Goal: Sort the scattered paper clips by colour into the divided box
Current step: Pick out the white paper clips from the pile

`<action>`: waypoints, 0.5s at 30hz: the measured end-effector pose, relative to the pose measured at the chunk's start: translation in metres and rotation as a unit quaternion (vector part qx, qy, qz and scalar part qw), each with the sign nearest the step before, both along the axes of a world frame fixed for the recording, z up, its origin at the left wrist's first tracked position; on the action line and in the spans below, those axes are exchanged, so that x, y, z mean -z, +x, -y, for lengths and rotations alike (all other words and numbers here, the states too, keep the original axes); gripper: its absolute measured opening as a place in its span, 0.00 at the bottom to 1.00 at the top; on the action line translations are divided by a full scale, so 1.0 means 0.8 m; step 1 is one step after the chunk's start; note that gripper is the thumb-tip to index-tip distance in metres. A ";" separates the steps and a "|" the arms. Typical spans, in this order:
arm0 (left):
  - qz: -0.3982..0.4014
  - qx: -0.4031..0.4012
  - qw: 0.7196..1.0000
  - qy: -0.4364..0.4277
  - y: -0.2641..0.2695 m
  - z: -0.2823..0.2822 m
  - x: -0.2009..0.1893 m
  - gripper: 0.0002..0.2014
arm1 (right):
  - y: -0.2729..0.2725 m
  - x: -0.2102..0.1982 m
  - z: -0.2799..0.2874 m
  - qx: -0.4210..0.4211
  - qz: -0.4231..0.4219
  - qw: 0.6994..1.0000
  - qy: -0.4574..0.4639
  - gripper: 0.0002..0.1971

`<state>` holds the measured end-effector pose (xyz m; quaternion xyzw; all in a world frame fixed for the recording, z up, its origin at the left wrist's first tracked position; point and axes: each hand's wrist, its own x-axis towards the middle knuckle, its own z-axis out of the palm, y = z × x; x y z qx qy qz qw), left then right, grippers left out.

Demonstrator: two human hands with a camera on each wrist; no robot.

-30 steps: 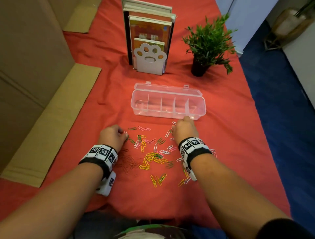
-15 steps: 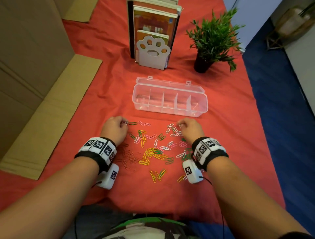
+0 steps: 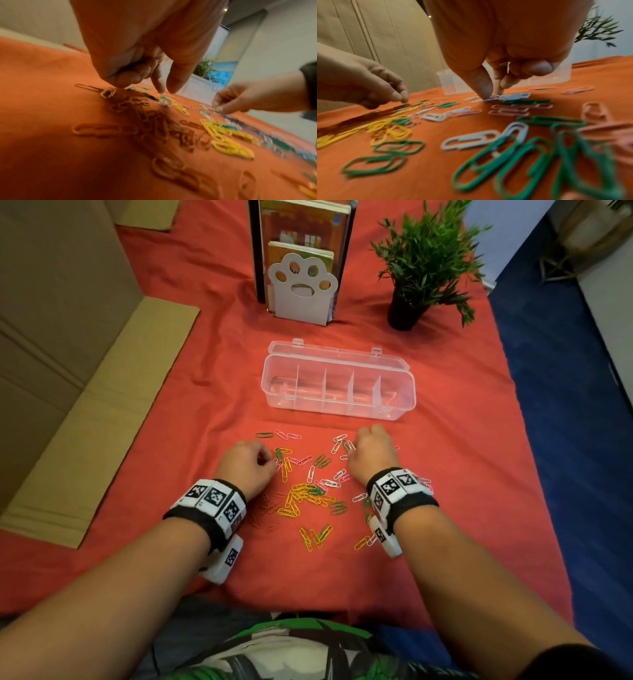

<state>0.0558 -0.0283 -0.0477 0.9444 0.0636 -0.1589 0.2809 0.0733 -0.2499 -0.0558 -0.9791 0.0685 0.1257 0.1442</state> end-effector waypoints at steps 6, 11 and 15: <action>0.036 0.050 0.998 0.028 -0.006 0.004 0.013 0.10 | -0.003 -0.009 -0.006 0.019 -0.021 0.996 0.088 0.05; 0.025 0.042 0.999 0.017 -0.004 0.004 0.011 0.06 | -0.009 -0.020 0.024 0.110 -0.026 0.975 0.191 0.17; 0.044 0.008 0.999 -0.029 -0.003 -0.002 0.010 0.13 | -0.011 -0.017 0.045 0.198 -0.032 0.922 0.330 0.13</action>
